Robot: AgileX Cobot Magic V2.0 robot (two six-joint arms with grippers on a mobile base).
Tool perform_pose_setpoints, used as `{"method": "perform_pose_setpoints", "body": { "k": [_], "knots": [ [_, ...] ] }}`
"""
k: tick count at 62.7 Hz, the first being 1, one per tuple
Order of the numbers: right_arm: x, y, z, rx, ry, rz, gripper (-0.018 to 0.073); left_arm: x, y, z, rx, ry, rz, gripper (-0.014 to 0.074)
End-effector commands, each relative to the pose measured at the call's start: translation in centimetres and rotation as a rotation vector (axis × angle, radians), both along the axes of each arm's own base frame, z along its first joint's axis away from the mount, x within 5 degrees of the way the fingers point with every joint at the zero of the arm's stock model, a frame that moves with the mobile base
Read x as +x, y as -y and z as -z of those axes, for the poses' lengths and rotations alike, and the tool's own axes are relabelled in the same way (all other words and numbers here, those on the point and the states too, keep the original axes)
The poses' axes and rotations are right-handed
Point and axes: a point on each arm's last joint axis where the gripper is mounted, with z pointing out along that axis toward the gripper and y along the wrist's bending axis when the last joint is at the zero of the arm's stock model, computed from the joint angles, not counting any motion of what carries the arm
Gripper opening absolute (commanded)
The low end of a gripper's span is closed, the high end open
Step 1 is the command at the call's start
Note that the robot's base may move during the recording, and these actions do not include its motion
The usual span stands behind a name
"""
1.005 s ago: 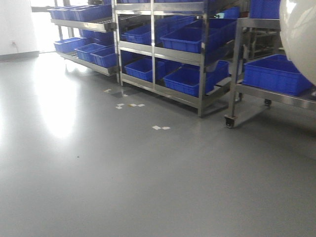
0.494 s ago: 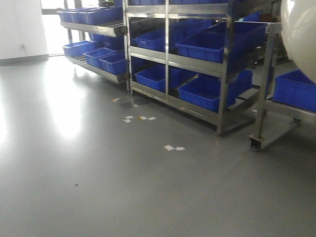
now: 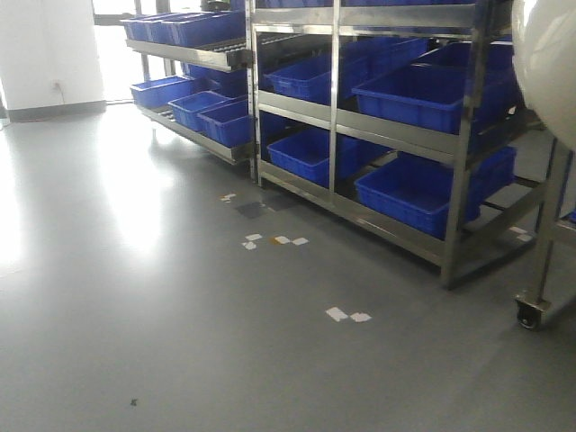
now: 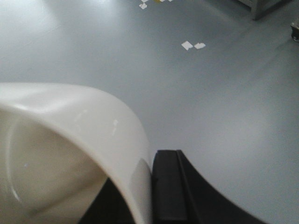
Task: Move white bin to right shelf second layer
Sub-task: 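Drive across the room toward the roller-track shelf rack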
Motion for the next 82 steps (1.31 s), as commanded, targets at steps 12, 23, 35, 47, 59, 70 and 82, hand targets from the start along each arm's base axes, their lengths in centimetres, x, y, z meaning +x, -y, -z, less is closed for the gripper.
{"method": "perform_pose_setpoints", "body": {
  "k": [12,23,35,47,59,70,82],
  "knots": [
    [0.41,0.04,-1.57,0.027,0.105,0.018,0.0057,0.03,-0.03,0.39,-0.017,0.060,-0.003,0.0085],
    [0.41,0.04,-1.57,0.027,0.105,0.018,0.0057,0.03,-0.03,0.39,-0.017,0.060,-0.003,0.0085],
    [0.41,0.04,-1.57,0.027,0.105,0.018,0.0057,0.03,-0.03,0.39,-0.017,0.060,-0.003,0.0085],
    [0.41,0.04,-1.57,0.027,0.105,0.018,0.0057,0.03,-0.03,0.39,-0.017,0.060,-0.003,0.0085],
    [0.41,0.04,-1.57,0.027,0.105,0.018,0.0057,0.03,-0.03,0.39,-0.017,0.060,-0.003,0.0085],
    [0.41,0.04,-1.57,0.027,0.105,0.018,0.0057,0.03,-0.03,0.39,-0.017,0.060,-0.003,0.0085],
    [0.41,0.04,-1.57,0.027,0.105,0.018,0.0057,0.03,-0.03,0.39,-0.017,0.060,-0.003,0.0085]
  ]
}}
